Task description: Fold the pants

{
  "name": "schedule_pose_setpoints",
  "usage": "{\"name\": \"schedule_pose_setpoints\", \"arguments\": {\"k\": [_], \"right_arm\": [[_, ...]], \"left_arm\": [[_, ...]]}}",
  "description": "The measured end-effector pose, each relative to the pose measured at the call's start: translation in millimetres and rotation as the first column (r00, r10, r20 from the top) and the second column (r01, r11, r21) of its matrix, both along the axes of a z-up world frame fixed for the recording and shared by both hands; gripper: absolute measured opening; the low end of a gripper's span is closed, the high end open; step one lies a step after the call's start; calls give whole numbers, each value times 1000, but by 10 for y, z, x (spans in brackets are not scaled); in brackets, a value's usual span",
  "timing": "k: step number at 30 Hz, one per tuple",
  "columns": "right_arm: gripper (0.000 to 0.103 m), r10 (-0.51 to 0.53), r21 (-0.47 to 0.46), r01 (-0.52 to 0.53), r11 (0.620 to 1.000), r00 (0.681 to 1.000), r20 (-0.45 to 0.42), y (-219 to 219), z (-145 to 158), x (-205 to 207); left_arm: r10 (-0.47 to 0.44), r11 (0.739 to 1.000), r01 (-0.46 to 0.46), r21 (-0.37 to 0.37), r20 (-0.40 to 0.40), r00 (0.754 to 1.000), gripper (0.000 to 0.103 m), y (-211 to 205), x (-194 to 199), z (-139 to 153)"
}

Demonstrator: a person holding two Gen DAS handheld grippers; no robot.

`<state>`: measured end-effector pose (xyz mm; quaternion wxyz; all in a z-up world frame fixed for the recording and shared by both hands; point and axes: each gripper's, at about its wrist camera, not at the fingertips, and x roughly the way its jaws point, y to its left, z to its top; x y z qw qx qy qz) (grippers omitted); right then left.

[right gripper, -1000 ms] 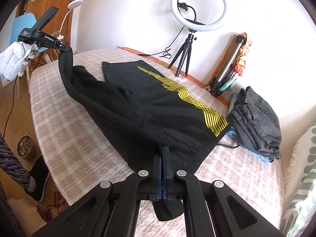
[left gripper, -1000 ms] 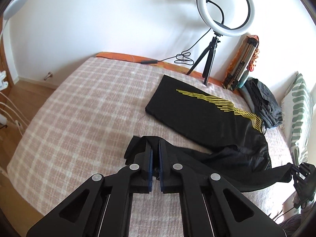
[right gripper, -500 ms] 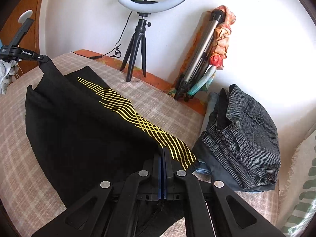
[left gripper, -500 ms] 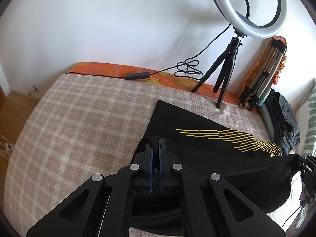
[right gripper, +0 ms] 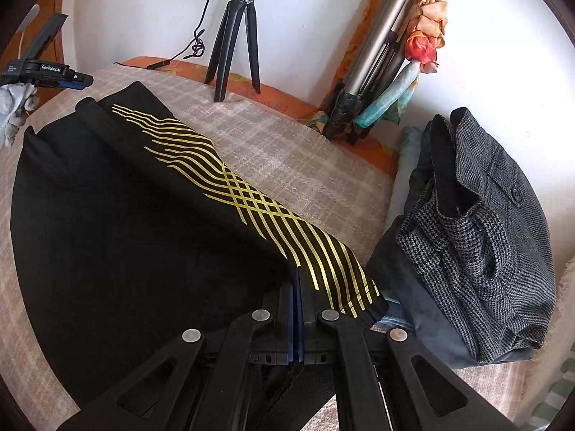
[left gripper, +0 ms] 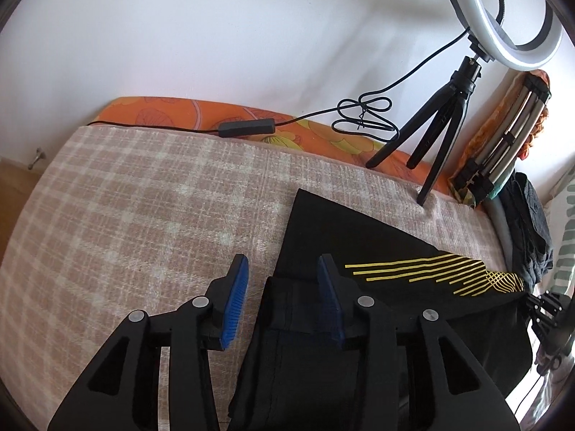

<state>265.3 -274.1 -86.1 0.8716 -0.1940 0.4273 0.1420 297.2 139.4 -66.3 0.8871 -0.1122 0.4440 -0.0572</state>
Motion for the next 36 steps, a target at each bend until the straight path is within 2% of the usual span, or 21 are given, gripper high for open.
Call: {"name": "schedule_pose_setpoints", "arguments": {"k": [2,3,4,5,7,11,12,13,18,22,26,28,30,31,33,35,36], "right_arm": [[0,1,0,-1,1000,1000,-10,-3,-29,27],[0,1,0,-1,1000,1000,-14,1,-40,37],[0,3,-1,-3,1000,1000,-16,5,-53,43],[0,6,-3,-6,1000,1000,-19,8,-63,45],[0,10,-7,-10,1000,1000,-24,10,-79,46],[0,10,-2,-10,1000,999,-32,6,-96,62],[0,9,-2,-9,1000,999,-33,7,-98,65],[0,9,-4,-10,1000,999,-33,8,-103,74],[0,22,-12,-22,1000,999,-38,23,-121,96],[0,39,-11,-40,999,998,-51,2,-135,108],[0,40,-7,-40,999,998,-58,-2,-155,119],[0,41,-11,-42,999,998,-54,11,-155,107],[0,44,-18,-44,999,998,-50,21,-151,95],[0,44,-18,-45,999,998,-50,19,-147,92],[0,47,-20,-48,999,998,-49,20,-139,85],[0,48,-21,-49,999,998,-50,19,-134,80],[0,48,-22,-49,999,998,-51,18,-134,82]], "left_arm": [[-68,997,69,37,-13,998,47,-36,-30,-13],[-114,992,114,50,-11,993,47,-72,-65,-18],[-153,984,154,87,-11,988,47,-140,-99,-22],[-187,970,186,156,-7,982,47,-219,-152,-24],[-276,924,269,271,-12,961,47,-396,-242,-66],[-401,821,400,408,-88,912,47,-730,-270,-260],[-413,797,413,441,-102,905,48,-793,-246,-306],[-410,786,406,467,-100,907,50,-819,-197,-325],[-351,805,335,490,-62,934,52,-692,84,-283],[-383,792,366,488,-70,921,52,-669,140,-309],[-374,817,354,455,-50,926,52,-651,224,-308],[-368,837,347,423,-35,929,44,-642,261,-312],[-378,842,359,403,-33,925,10,-654,279,-325],[-382,836,360,414,-32,924,5,-673,280,-337],[-400,817,375,438,-38,916,5,-723,261,-360],[-421,787,381,485,-30,907,6,-780,243,-339],[-418,777,372,507,-26,908,9,-793,253,-315]]}}
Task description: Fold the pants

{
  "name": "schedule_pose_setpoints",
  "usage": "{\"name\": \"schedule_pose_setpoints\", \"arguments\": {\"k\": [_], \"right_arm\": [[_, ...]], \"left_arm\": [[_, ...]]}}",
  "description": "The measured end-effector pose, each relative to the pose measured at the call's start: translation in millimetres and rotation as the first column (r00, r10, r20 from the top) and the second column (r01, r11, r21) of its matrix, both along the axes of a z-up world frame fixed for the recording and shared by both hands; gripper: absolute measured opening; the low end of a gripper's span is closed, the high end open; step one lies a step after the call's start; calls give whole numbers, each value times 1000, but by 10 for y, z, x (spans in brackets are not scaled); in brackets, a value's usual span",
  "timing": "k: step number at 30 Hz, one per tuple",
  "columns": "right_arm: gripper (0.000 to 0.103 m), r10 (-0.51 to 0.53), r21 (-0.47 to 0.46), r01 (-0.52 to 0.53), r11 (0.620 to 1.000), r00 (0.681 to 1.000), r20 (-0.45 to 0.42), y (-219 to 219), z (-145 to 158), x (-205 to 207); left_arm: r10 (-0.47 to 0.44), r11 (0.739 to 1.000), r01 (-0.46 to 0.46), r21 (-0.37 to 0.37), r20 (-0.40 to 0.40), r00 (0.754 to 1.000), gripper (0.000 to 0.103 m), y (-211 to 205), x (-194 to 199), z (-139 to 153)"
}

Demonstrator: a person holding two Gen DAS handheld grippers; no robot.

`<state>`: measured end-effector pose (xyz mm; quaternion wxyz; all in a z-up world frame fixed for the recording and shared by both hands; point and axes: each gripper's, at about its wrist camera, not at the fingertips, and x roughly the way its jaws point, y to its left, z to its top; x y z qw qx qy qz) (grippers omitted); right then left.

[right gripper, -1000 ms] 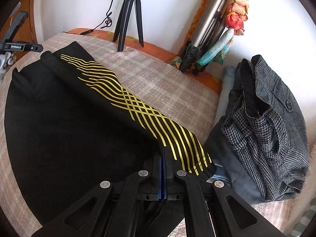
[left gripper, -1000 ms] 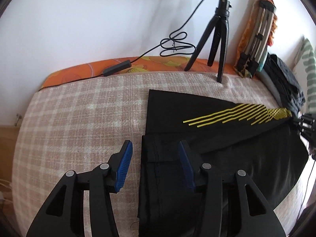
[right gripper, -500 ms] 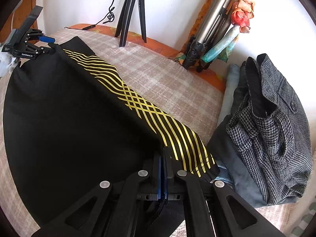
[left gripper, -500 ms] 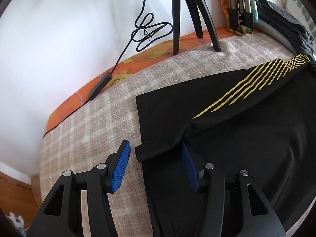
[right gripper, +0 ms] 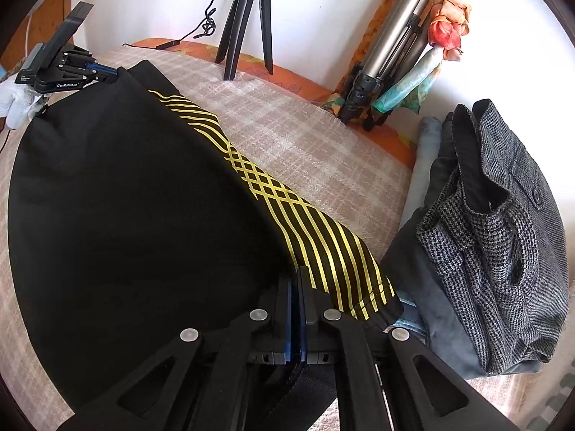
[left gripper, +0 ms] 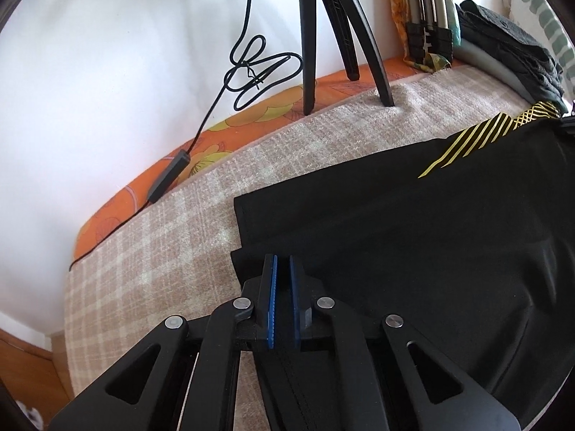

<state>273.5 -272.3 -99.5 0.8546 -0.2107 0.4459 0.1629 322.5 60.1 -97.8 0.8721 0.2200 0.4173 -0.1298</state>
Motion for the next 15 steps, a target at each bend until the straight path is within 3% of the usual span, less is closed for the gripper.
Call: {"name": "schedule_pose_setpoints", "arguments": {"k": [1,3,4,7,11,13,15], "right_arm": [[0,0,-1,0,1000,1000,-1,0,1,2],[0,1,-5,-1,1000,1000,-1,10,2,5],[0,1,-6,-1,1000,1000,0,15,1,2],[0,5,-10,-5,1000,1000,-3,25,-9,8],[0,7,-9,-7,1000,1000,-8,15,-29,27],[0,7,-9,-7,1000,1000,-6,12,-29,29],[0,4,-6,-4,1000,1000,-6,15,-29,34]], "left_arm": [[1,1000,-1,-1,-1,1000,14,-3,33,21],[-2,1000,2,-11,-4,1000,52,5,118,41],[-12,1000,12,-1,-3,1000,57,0,151,32],[-39,999,39,14,-25,999,57,-8,236,-36],[-21,998,17,-68,-60,998,55,96,307,-45],[-15,995,8,-98,-68,998,44,141,301,-52],[-19,996,13,-94,-63,998,21,142,264,-56]]}}
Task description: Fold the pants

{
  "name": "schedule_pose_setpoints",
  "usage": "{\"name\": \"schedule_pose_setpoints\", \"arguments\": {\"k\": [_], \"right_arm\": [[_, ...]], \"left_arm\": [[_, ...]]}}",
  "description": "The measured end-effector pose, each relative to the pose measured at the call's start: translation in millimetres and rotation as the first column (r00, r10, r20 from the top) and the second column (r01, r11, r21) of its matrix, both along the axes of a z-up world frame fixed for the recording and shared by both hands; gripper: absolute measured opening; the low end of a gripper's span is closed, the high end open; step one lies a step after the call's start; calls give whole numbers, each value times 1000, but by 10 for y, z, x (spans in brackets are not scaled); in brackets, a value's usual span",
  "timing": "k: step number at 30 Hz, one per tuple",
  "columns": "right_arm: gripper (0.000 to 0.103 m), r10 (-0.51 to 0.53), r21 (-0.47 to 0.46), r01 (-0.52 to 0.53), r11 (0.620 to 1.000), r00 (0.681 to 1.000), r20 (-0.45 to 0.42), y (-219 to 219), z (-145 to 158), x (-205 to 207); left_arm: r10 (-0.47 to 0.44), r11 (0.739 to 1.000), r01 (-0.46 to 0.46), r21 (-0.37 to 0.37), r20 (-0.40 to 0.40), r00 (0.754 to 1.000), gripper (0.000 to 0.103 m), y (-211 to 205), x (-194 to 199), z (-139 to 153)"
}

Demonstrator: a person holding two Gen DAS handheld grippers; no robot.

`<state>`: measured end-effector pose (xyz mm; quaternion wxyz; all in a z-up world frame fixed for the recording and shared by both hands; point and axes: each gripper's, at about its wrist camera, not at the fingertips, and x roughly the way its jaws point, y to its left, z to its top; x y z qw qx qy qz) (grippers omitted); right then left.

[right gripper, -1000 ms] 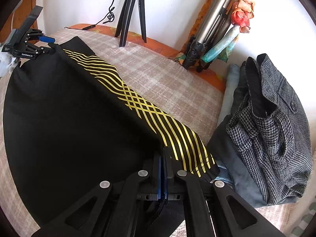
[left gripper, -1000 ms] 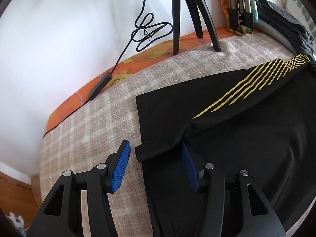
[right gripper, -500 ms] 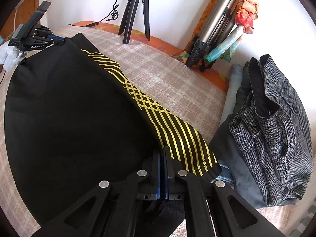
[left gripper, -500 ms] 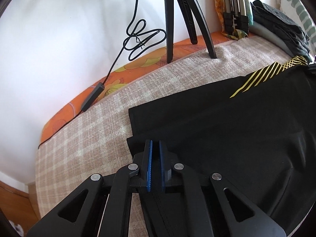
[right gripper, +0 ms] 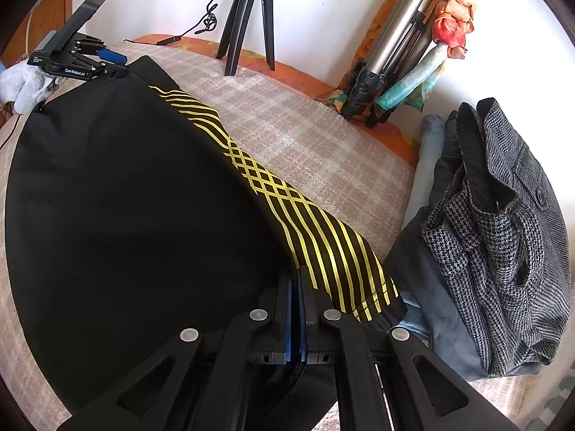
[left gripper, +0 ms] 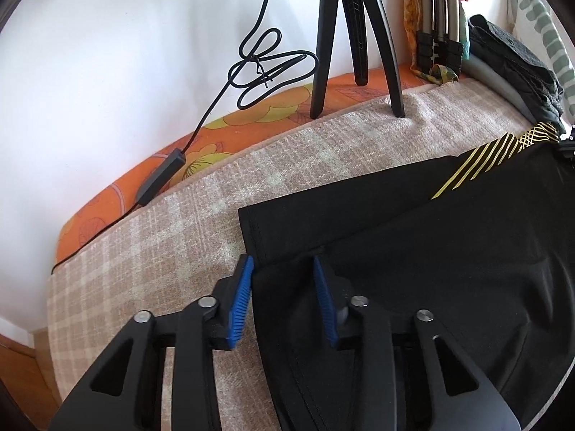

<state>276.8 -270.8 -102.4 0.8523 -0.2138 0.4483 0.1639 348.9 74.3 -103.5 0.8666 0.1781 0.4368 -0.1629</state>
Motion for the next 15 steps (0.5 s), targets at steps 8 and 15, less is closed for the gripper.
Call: {"name": "schedule_pose_setpoints", "arguments": {"k": [8,15], "right_arm": [[0,-11,8,11,1000,1000,10,-1,48,-43],[0,-25,5,25,1000,997,77,-19,295,-80]], "left_arm": [[-11,997,6,82,62,998,3,-80,-229,4],[35,991,-57,119,176,984,2,-114,-194,355]]}}
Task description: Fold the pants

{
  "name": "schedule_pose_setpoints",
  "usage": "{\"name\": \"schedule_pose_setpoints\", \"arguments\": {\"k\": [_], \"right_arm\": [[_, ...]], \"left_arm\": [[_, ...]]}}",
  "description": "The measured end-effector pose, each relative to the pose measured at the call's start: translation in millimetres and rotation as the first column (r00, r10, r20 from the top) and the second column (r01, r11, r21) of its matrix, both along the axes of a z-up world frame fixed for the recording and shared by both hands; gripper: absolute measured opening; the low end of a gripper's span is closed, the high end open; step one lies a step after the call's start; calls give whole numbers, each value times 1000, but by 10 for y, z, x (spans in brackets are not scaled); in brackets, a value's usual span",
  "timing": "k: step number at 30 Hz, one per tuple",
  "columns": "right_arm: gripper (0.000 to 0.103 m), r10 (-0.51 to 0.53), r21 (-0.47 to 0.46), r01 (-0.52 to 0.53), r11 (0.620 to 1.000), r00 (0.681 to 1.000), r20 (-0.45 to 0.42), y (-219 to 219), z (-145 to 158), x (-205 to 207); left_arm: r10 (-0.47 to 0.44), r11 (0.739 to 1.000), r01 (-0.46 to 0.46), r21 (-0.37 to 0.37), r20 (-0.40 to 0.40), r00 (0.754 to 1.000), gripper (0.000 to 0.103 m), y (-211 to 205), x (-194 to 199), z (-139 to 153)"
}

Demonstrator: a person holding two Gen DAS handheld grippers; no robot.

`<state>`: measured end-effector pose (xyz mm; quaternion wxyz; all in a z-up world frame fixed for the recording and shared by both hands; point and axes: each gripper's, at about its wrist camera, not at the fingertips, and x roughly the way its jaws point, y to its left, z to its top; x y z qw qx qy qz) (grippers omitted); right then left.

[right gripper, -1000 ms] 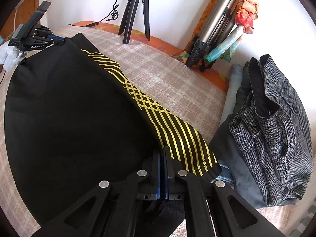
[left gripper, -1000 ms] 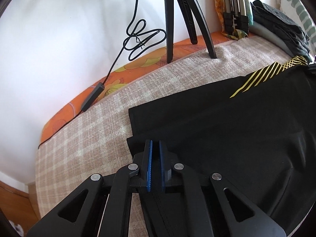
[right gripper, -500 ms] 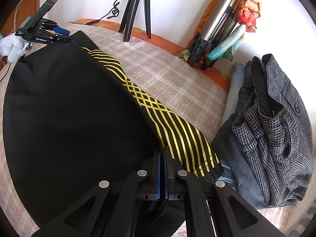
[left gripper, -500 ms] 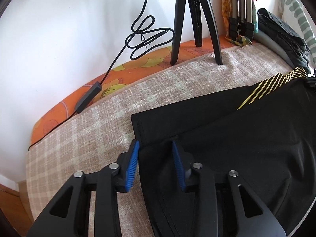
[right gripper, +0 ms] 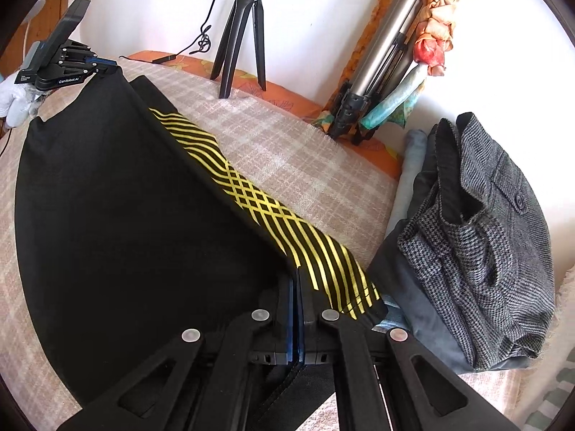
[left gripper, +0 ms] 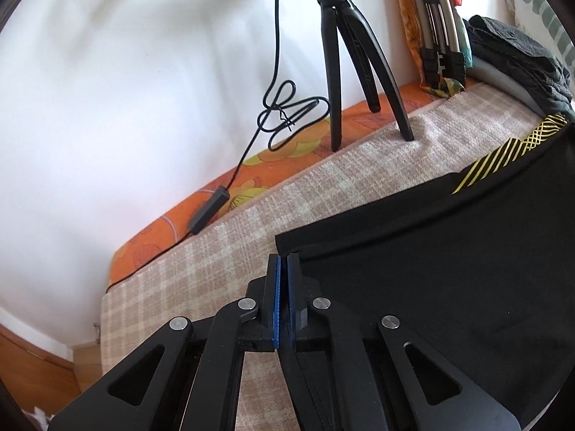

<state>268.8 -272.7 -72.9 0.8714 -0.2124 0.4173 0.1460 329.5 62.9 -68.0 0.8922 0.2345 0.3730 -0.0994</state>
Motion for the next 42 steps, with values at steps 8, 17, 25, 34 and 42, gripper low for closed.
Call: {"name": "schedule_pose_setpoints", "arguments": {"k": [8,17,25,34,42], "right_arm": [[0,-26,-60,26,998,1000,0,8,-32,421],[18,-42,-89,40,995,999,-20,60,-141,448],[48,-182,88,183,979,983,-22,-266,211,-227],[65,-351,265,392,881,917,-192,-462,27,-1128],[67,-387,458,534,711,840,-379,-518,-236,-1346]], "left_arm": [[26,998,-26,63,0,1000,2,-140,371,-89],[97,993,-93,73,-48,994,9,-26,464,-247],[105,989,-106,-102,-13,994,16,265,-122,312],[-128,945,69,-320,-167,978,17,-169,-1315,283],[-260,918,141,-370,-294,920,17,-673,-1715,-53]]}}
